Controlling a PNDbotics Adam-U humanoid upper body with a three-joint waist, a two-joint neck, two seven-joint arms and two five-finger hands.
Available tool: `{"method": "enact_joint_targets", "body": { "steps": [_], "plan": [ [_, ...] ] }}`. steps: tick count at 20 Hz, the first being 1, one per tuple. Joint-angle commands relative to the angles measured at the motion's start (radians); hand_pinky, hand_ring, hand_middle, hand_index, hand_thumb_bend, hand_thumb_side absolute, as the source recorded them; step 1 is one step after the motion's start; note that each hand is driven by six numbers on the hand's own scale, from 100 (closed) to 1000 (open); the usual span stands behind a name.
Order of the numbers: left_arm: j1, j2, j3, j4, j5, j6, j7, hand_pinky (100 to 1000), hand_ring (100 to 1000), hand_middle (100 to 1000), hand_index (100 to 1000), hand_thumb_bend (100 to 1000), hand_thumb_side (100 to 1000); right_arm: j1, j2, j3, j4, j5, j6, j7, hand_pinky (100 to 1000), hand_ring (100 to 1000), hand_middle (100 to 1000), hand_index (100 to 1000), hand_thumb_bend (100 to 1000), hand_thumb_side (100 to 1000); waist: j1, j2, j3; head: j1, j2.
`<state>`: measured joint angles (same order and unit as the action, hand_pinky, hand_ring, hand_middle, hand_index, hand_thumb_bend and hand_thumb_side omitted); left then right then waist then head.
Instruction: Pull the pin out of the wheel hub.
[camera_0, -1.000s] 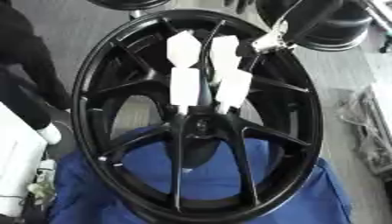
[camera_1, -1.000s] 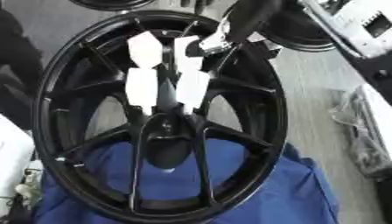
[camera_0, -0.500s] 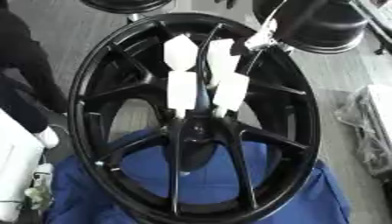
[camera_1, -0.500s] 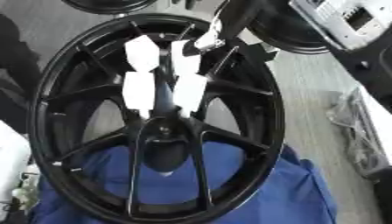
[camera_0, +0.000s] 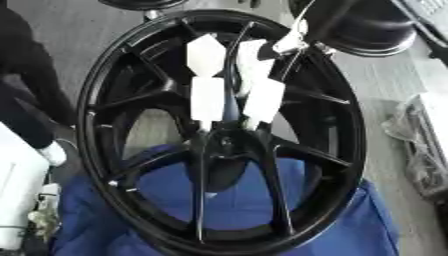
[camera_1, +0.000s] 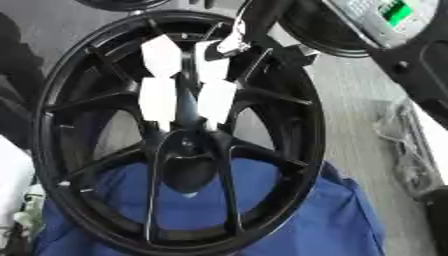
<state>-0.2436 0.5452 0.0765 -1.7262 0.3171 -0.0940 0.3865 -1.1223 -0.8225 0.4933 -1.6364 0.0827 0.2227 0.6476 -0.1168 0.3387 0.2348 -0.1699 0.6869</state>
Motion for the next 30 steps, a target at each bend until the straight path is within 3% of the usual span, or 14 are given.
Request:
{"method": "enact_joint_targets", "body": {
  "steps": [1, 8, 25, 30],
  "plan": [
    [-0.003, 0.026, 0.004, -0.019, 0.001, 0.001, -0.002, 730, 790, 751, 706, 293, 802, -0.022, -0.015, -0.008, 0.005, 0.004, -0.006, 0.005, 817, 738, 716, 813, 507, 126, 0.006, -0.015, 0.001, -0.007, 0.006],
    [-0.006, 0.027, 0.004, -0.022, 0.001, 0.0, 0.0, 731, 790, 751, 707, 292, 803, -0.022, -0.01, 0.005, 0.021, 0.002, -0.008, 0.013, 816, 737, 716, 812, 497, 132, 0.004, -0.009, 0.001, -0.043, 0.004],
    [-0.001, 0.024, 0.001, -0.02, 0.001, 0.003, -0.001, 732, 790, 753, 706, 286, 810, -0.021, -0.006, 0.022, 0.042, 0.009, -0.014, 0.036, 811, 742, 728, 812, 507, 148, -0.002, -0.009, 0.009, -0.005, -0.007],
    [0.001, 0.023, 0.001, -0.019, 0.002, 0.003, -0.001, 733, 790, 753, 706, 283, 813, -0.016, -0.008, 0.03, 0.056, 0.021, -0.005, 0.052, 803, 738, 727, 814, 547, 141, -0.003, -0.007, 0.01, -0.002, -0.012]
  ]
}}
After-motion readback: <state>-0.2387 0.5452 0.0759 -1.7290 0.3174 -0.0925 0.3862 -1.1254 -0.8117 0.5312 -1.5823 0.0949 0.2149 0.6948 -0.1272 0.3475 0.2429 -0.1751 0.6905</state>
